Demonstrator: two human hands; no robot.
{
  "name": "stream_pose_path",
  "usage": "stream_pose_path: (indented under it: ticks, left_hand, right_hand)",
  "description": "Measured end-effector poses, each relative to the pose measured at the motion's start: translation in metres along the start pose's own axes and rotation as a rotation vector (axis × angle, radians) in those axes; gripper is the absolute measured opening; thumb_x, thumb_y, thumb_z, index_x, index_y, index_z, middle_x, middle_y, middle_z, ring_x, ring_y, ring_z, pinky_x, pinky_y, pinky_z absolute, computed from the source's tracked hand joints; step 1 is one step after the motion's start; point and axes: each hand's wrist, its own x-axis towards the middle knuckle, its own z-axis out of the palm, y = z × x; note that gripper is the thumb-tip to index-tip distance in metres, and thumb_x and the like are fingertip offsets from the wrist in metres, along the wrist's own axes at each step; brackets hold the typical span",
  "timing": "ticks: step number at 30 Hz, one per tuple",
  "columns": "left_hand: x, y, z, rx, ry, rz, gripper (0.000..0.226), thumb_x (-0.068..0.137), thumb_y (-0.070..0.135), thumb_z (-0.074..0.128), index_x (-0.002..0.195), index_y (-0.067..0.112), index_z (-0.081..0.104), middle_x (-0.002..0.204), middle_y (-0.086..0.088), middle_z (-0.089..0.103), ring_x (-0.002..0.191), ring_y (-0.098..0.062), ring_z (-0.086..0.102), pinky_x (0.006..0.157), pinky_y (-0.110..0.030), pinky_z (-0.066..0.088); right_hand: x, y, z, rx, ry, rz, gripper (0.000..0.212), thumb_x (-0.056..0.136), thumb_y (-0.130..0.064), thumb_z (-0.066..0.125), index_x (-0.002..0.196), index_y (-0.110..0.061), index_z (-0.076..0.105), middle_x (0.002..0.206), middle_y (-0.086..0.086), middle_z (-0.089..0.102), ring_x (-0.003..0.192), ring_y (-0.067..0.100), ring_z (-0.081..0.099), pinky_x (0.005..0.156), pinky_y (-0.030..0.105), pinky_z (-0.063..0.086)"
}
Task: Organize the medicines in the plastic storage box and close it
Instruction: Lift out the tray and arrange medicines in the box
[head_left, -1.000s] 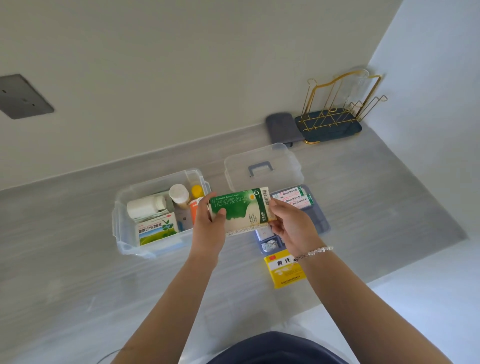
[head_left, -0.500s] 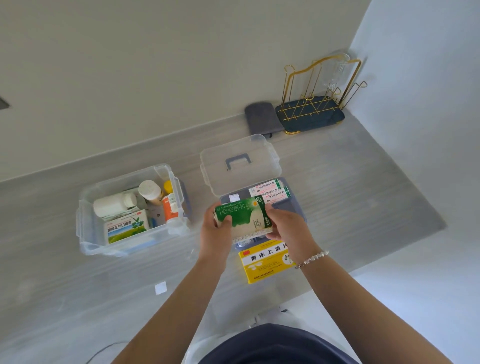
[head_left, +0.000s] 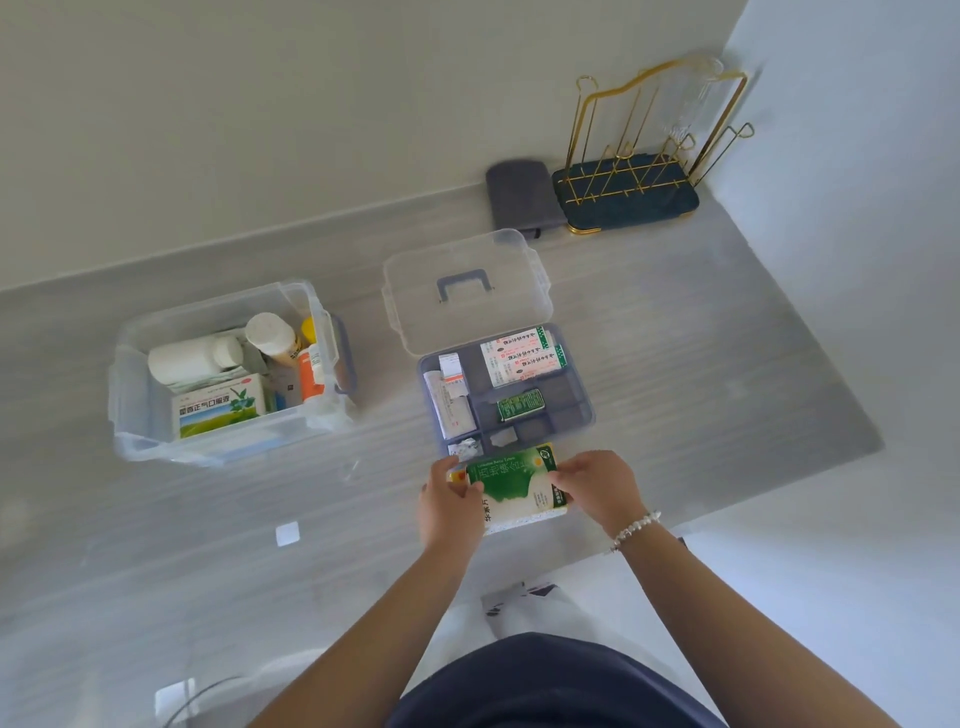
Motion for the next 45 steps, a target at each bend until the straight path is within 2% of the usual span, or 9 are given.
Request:
stream_pose_path:
  ticks: [5, 8, 10, 13, 21, 27, 30, 39, 45]
  left_hand:
    - [0.001, 0.001, -0.003, 0.021, 0.074, 0.035, 0.036, 0.086, 0.013, 0.059, 0.118, 0.017, 0.043, 0.076, 0.004, 0.058, 0.069, -0.013, 0.057, 0.052, -0.029, 0.047]
    - [0.0, 0.004, -0.007, 0.039, 0.072, 0.033, 0.037, 0.084, 0.02, 0.061, 0.116, 0.019, 0.042, 0.091, -0.001, 0.059, 0.077, -0.02, 0.059, 0.055, -0.029, 0.045]
    - [-0.001, 0.006, -0.012, 0.072, 0.076, 0.052, 0.039, 0.084, 0.026, 0.06, 0.118, 0.021, 0.041, 0.102, -0.002, 0.056, 0.086, -0.022, 0.059, 0.058, -0.03, 0.045]
    - [-0.003, 0.009, -0.02, 0.069, 0.093, 0.091, 0.041, 0.085, 0.029, 0.059, 0.121, 0.022, 0.041, 0.104, -0.001, 0.057, 0.089, -0.022, 0.059, 0.065, -0.033, 0.05]
    - [-0.004, 0.032, -0.051, -0.054, 0.078, 0.228, 0.029, 0.089, 0.028, 0.052, 0.117, 0.023, 0.047, 0.097, 0.002, 0.061, 0.076, -0.014, 0.058, 0.055, -0.024, 0.042]
    - [-0.004, 0.045, -0.1, -0.045, 0.077, 0.374, 0.016, 0.09, 0.029, 0.052, 0.106, 0.028, 0.051, 0.089, 0.001, 0.064, 0.085, -0.017, 0.063, 0.071, -0.028, 0.05]
    - [-0.003, 0.048, -0.131, -0.035, 0.088, 0.42, 0.015, 0.09, 0.028, 0.051, 0.105, 0.028, 0.052, 0.091, -0.001, 0.064, 0.084, -0.017, 0.063, 0.07, -0.026, 0.048]
    - [0.027, 0.053, -0.222, 0.008, 0.205, 0.452, 0.01, 0.089, 0.019, 0.048, 0.09, 0.025, 0.056, 0.085, 0.006, 0.064, 0.081, -0.013, 0.058, 0.064, -0.016, 0.04]
    - [0.067, 0.053, -0.264, 0.055, 0.154, 0.369, 0.018, 0.09, 0.024, 0.05, 0.105, 0.019, 0.059, 0.099, 0.004, 0.064, 0.087, -0.008, 0.058, 0.071, -0.019, 0.041]
  right_hand:
    - [0.0, 0.001, 0.003, 0.137, 0.091, -0.038, 0.017, 0.08, -0.025, 0.063, 0.086, -0.012, 0.072, 0.087, 0.006, 0.074, 0.064, 0.012, 0.058, 0.05, 0.014, 0.042]
    - [0.0, 0.001, 0.002, 0.132, 0.084, -0.048, 0.025, 0.078, -0.028, 0.063, 0.099, -0.016, 0.068, 0.098, 0.002, 0.072, 0.073, 0.009, 0.057, 0.053, 0.014, 0.039]
    - [0.0, 0.0, 0.001, 0.121, 0.093, -0.053, 0.032, 0.078, -0.033, 0.062, 0.106, -0.017, 0.064, 0.103, -0.001, 0.069, 0.08, 0.01, 0.056, 0.065, 0.021, 0.043]
    - [-0.004, -0.006, -0.001, 0.142, 0.127, -0.087, 0.031, 0.079, -0.035, 0.063, 0.105, -0.019, 0.064, 0.105, -0.002, 0.068, 0.082, 0.008, 0.055, 0.072, 0.024, 0.043]
    - [-0.022, -0.054, 0.003, 0.295, 0.143, -0.266, 0.022, 0.082, -0.03, 0.064, 0.1, -0.017, 0.068, 0.09, -0.006, 0.067, 0.075, 0.001, 0.057, 0.061, 0.012, 0.04]
    - [-0.04, -0.11, 0.018, 0.416, 0.074, -0.409, 0.015, 0.083, -0.027, 0.064, 0.093, -0.018, 0.07, 0.077, -0.008, 0.067, 0.071, 0.004, 0.062, 0.066, 0.018, 0.049]
    - [-0.046, -0.14, 0.031, 0.467, 0.054, -0.456, 0.012, 0.081, -0.025, 0.065, 0.09, -0.018, 0.071, 0.077, -0.003, 0.069, 0.074, 0.011, 0.064, 0.073, 0.029, 0.051]
    - [-0.05, -0.227, 0.074, 0.461, -0.038, -0.553, 0.009, 0.081, -0.018, 0.064, 0.084, -0.024, 0.07, 0.074, -0.005, 0.067, 0.07, 0.013, 0.06, 0.067, 0.027, 0.048]
    - [-0.034, -0.264, 0.098, 0.391, -0.04, -0.53, 0.01, 0.082, -0.019, 0.065, 0.09, -0.018, 0.071, 0.077, -0.007, 0.066, 0.074, 0.011, 0.062, 0.074, 0.027, 0.052]
